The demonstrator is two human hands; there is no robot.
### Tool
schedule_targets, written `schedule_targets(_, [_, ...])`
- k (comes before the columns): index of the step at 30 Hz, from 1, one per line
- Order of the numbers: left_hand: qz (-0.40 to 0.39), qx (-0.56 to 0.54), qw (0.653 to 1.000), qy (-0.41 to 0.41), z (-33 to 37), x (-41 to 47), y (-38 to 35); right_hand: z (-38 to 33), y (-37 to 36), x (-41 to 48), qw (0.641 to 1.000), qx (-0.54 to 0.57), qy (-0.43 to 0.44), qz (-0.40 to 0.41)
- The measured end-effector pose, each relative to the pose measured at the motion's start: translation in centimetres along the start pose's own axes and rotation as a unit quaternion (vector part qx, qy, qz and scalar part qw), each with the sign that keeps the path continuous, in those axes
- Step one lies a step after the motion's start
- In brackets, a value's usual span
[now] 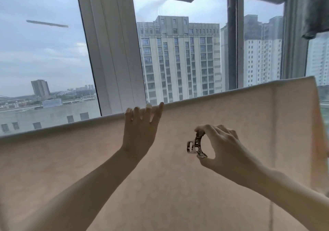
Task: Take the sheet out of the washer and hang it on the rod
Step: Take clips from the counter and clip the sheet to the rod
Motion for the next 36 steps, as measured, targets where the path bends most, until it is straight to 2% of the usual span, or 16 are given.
schedule_targets(5, [0.069, -0.019, 0.997, -0.014, 4.5, 2.3, -0.7, 3.5, 0.7, 1.4, 0.999, -0.012, -0.029, 0.029])
schedule_targets(9, [0.085, -0.051, 0.995, -0.005, 7.5, 3.8, -1.5, 6.3, 1.5, 1.7, 0.996, -0.014, -0.057, 0.062])
schedule_targets(18, [0.081, -0.090, 0.993, 0.004, 13.9, 7.4, -2.9, 12.2, 3.9, -0.4, 0.992, -0.047, -0.102, 0.065])
schedule_targets(21, [0.089, -0.082, 0.993, 0.013, 15.6, 8.5, -3.2, 14.2, 4.9, -1.2, 0.991, -0.057, -0.097, 0.068])
schedule_targets(36, [0.019, -0.023, 0.999, 0.014, 24.7, 13.7, -5.8, 26.1, 10.2, -5.1, 0.997, -0.037, -0.050, 0.049])
Point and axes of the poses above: each hand's wrist, its own x-axis towards the middle knuckle, its own y-axis out of the back of the hand, z = x × y, the point moved 9 cm from there along x, towards the middle knuckle, and after that the axes turned 5 degrees about y, right-handed, at the moved point
